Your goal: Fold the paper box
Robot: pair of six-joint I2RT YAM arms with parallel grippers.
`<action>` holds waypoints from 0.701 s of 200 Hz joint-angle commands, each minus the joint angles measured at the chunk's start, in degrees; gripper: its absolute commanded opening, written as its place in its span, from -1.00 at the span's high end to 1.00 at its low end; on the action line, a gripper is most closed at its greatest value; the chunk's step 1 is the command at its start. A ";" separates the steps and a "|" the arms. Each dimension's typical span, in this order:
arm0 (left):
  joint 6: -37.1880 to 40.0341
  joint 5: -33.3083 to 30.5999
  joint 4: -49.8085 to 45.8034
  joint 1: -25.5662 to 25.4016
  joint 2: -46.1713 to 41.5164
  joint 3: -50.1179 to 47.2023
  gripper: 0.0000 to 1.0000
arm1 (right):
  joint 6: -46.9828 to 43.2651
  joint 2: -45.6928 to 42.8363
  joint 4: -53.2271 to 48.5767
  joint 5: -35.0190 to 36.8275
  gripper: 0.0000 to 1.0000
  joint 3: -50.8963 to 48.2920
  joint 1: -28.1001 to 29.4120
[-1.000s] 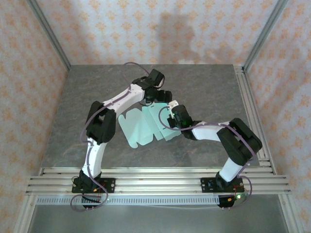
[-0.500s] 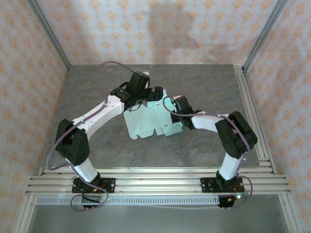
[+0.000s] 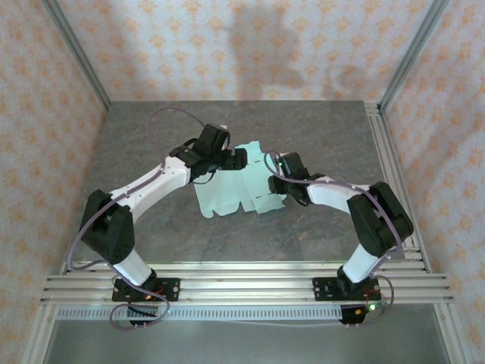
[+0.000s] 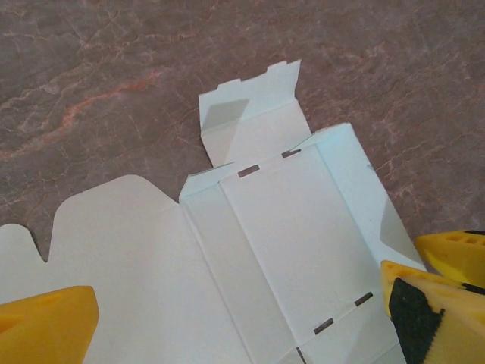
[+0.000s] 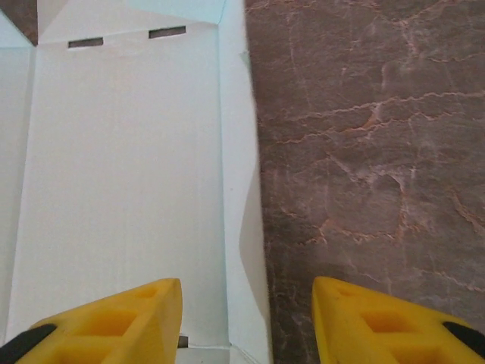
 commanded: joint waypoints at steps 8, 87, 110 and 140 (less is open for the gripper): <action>0.39 -2.77 0.85 0.67 -5.46 -4.06 -1.00 | 3.18 -0.44 5.24 -4.43 0.03 -2.46 -1.71; -3.67 -0.73 5.07 1.60 -5.45 -8.72 -0.96 | 3.23 5.35 5.74 -9.13 0.35 0.99 -3.41; -7.25 4.13 8.63 2.40 -2.98 -9.16 -0.61 | 3.05 5.98 5.24 -10.30 0.49 1.59 -3.38; -9.17 9.90 8.63 2.95 2.99 -5.55 -0.17 | 2.81 5.91 4.12 -11.24 0.73 2.27 -3.39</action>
